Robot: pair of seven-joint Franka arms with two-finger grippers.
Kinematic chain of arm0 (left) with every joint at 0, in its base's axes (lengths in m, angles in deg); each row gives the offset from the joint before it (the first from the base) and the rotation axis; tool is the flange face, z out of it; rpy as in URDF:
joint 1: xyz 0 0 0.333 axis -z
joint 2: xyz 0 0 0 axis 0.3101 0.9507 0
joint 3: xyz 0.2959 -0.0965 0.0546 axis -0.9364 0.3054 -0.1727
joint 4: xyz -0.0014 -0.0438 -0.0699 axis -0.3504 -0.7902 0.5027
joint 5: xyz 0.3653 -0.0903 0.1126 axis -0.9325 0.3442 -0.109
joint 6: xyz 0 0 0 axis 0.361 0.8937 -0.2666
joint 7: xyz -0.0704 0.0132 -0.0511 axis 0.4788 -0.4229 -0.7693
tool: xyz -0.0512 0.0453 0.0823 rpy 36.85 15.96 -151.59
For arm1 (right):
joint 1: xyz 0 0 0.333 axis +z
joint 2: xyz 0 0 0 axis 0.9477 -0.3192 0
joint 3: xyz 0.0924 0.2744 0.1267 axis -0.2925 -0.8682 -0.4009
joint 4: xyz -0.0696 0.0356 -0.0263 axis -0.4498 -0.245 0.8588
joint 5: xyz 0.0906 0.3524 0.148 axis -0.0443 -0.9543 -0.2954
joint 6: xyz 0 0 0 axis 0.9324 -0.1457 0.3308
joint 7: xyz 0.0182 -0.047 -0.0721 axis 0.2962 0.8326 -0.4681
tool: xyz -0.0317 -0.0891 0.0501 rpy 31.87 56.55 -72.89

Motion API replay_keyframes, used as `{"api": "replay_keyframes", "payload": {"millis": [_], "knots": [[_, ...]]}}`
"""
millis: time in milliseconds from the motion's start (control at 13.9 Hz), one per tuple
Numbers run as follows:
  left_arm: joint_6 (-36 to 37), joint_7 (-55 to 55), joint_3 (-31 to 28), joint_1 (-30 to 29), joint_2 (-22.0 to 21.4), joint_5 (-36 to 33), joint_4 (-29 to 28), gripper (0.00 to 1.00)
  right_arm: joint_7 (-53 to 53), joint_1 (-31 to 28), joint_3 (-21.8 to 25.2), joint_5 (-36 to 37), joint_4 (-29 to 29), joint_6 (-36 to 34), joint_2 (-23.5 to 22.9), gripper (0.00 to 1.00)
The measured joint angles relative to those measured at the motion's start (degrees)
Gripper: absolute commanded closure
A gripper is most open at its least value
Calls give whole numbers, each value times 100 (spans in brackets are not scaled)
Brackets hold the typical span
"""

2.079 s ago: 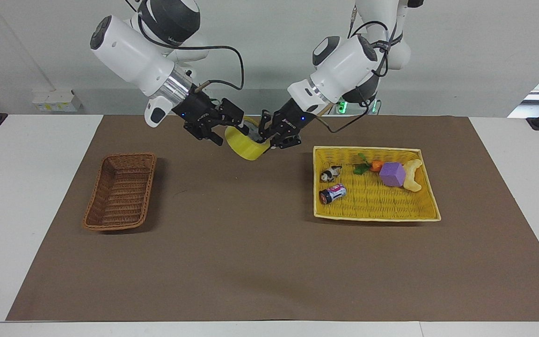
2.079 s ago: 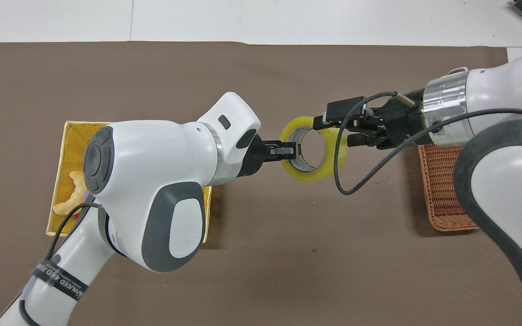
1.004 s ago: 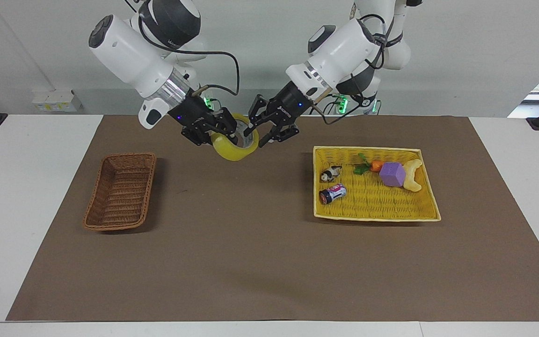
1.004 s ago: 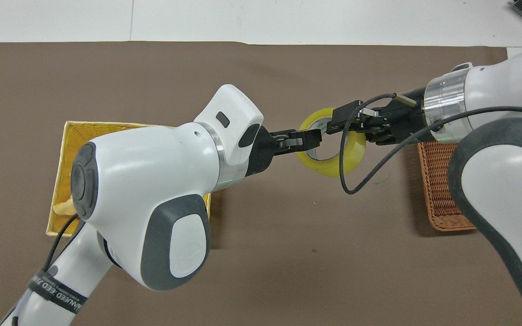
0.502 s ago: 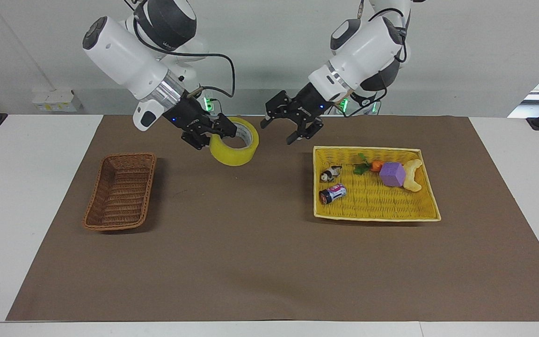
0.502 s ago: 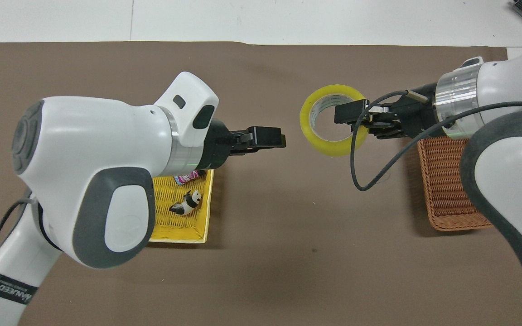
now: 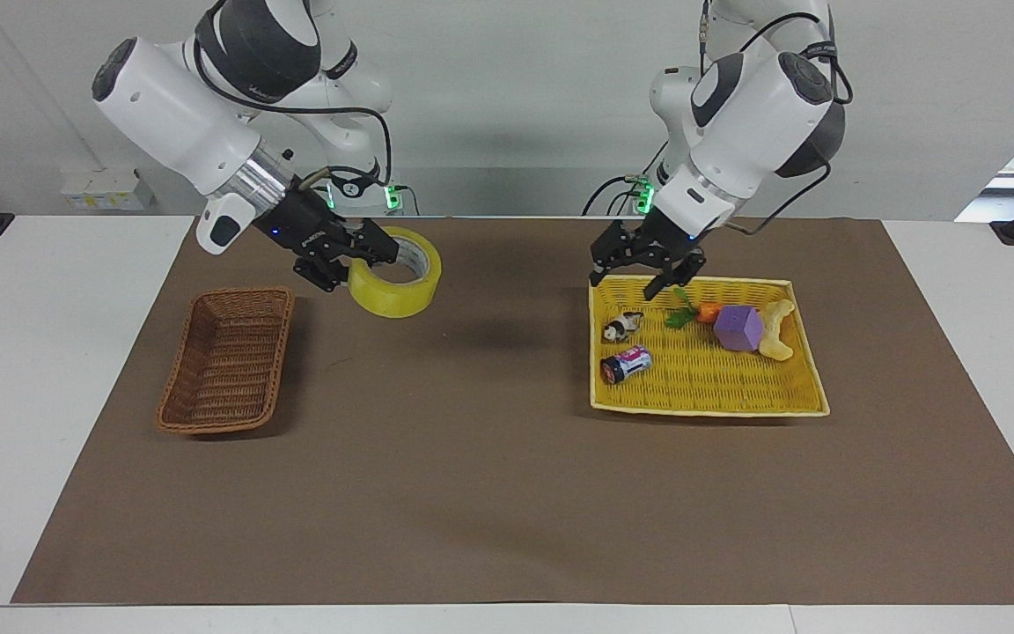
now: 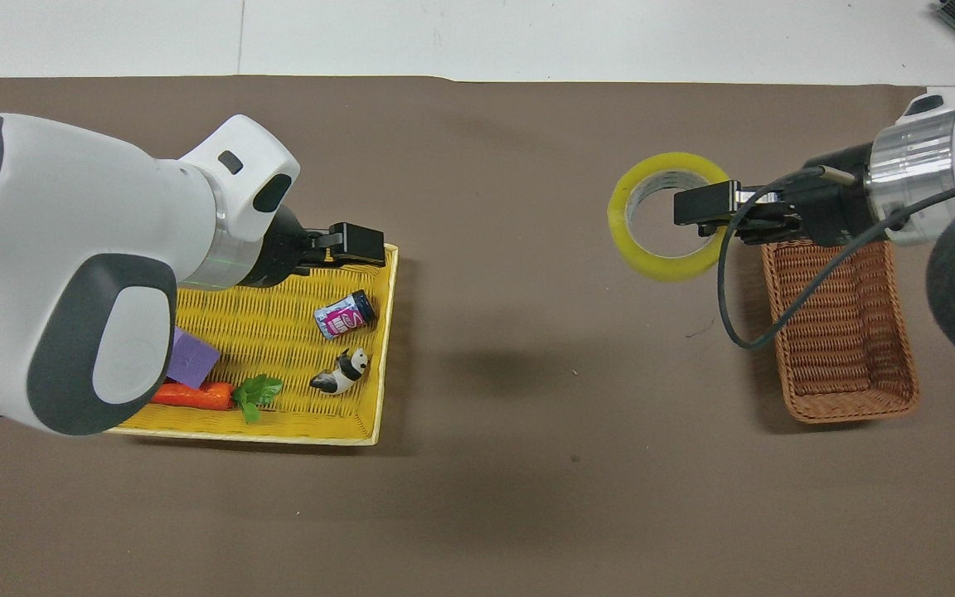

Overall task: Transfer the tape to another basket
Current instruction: 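Lower the tape into the wicker basket while the left gripper withdraws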

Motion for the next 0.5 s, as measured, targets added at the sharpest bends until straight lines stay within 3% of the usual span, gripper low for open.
{"api": "replay_keyframes", "payload": {"millis": [215,502], "knots": [[345,-196,-6,-309,-19,-1081,28,0,371,-233,15,-1,-105,-462,4,100],[730,-1132,-28,-1158,-41,-1178,49,0,1308,-897,47,-2,-188,-1412,21,100]]}}
